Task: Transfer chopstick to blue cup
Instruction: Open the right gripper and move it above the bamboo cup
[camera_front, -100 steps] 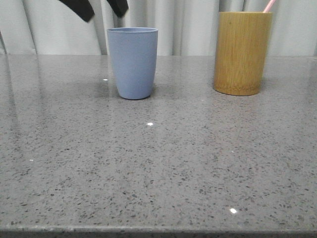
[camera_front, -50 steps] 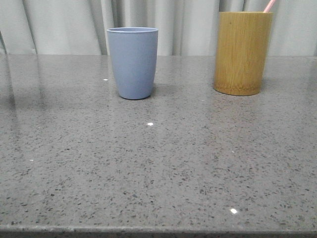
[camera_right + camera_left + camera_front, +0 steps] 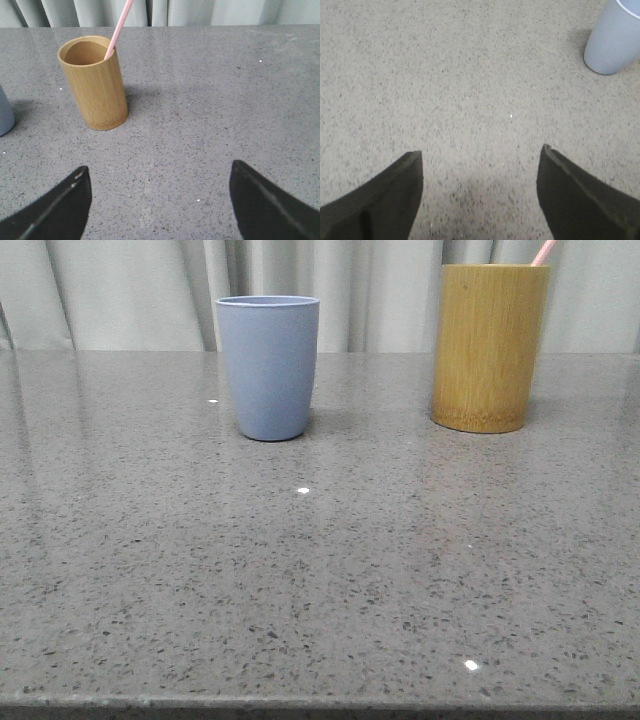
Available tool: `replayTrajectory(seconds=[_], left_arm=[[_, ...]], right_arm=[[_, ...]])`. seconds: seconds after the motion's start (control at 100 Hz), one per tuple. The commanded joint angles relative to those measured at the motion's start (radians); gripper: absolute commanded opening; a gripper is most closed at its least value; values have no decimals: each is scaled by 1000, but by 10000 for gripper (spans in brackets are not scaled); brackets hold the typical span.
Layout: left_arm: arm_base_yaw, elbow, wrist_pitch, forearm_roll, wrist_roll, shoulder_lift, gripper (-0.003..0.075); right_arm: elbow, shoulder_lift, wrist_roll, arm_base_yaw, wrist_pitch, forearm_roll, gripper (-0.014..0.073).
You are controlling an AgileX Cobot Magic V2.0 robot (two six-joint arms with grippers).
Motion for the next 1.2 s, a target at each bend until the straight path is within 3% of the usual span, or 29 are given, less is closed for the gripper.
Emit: replayTrajectory(seconds=[0.0, 0.33, 0.48, 0.83, 1.19], left_arm=[[2, 20, -56, 0, -15, -58, 474], [2, 54, -64, 22, -15, -122, 474], [2, 54, -65, 22, -15, -122, 474], [2, 54, -65, 22, -15, -122, 474], [2, 54, -65, 22, -15, -122, 474]], right_arm=[[-32, 15, -2, -5, -63, 3, 571], [-32, 15, -2, -5, -77, 43, 571], [-32, 39, -3, -5, -151, 64, 571], [-31, 246, -3, 2, -519, 139, 571], [-31, 518, -4, 125, -914, 137, 571]])
